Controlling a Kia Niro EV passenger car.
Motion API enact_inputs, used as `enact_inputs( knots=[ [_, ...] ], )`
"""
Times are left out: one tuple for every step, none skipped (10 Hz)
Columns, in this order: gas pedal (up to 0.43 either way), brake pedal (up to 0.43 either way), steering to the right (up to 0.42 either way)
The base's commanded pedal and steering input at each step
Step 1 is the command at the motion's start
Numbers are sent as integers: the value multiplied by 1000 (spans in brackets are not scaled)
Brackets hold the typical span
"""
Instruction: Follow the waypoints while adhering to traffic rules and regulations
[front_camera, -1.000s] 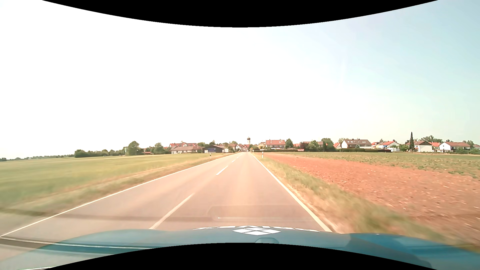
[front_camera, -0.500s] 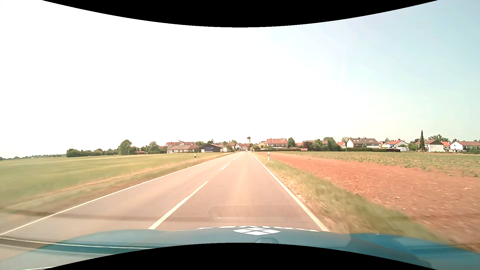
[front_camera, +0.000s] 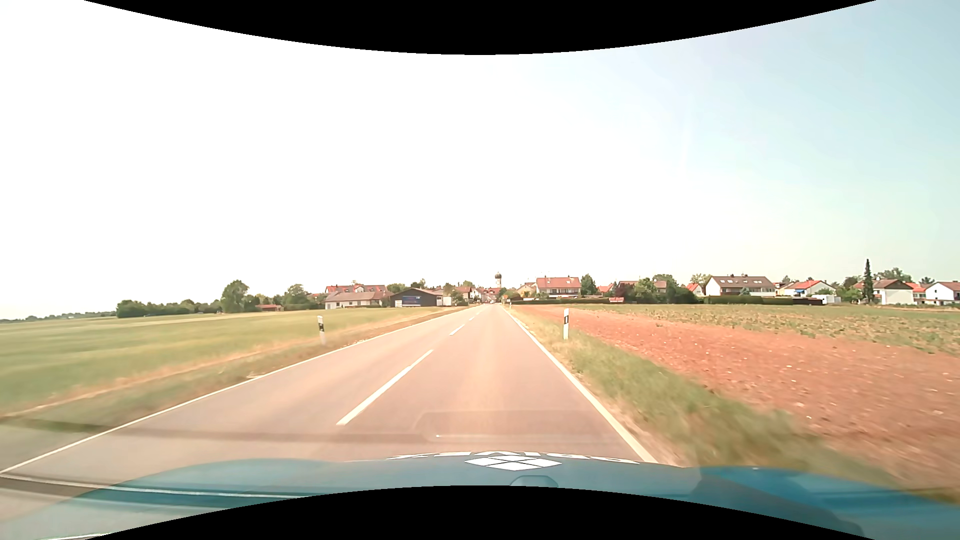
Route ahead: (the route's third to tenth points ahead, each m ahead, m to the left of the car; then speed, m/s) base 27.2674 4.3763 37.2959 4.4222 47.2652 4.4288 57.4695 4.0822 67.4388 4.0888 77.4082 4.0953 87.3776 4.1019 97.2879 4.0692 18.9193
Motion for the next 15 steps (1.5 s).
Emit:
enact_inputs(
  knots=[
    [110, 0, -2],
    [110, 0, -2],
    [110, 0, -2],
    [110, 0, -2],
    [110, 0, -2],
    [110, 0, -2],
    [110, 0, -2],
    [118, 0, -2],
    [118, 0, -2],
    [118, 0, -2],
    [118, 0, -2],
    [118, 0, -2],
    [118, 0, -2],
    [118, 0, -2],
    [118, 0, -2]
  ],
)
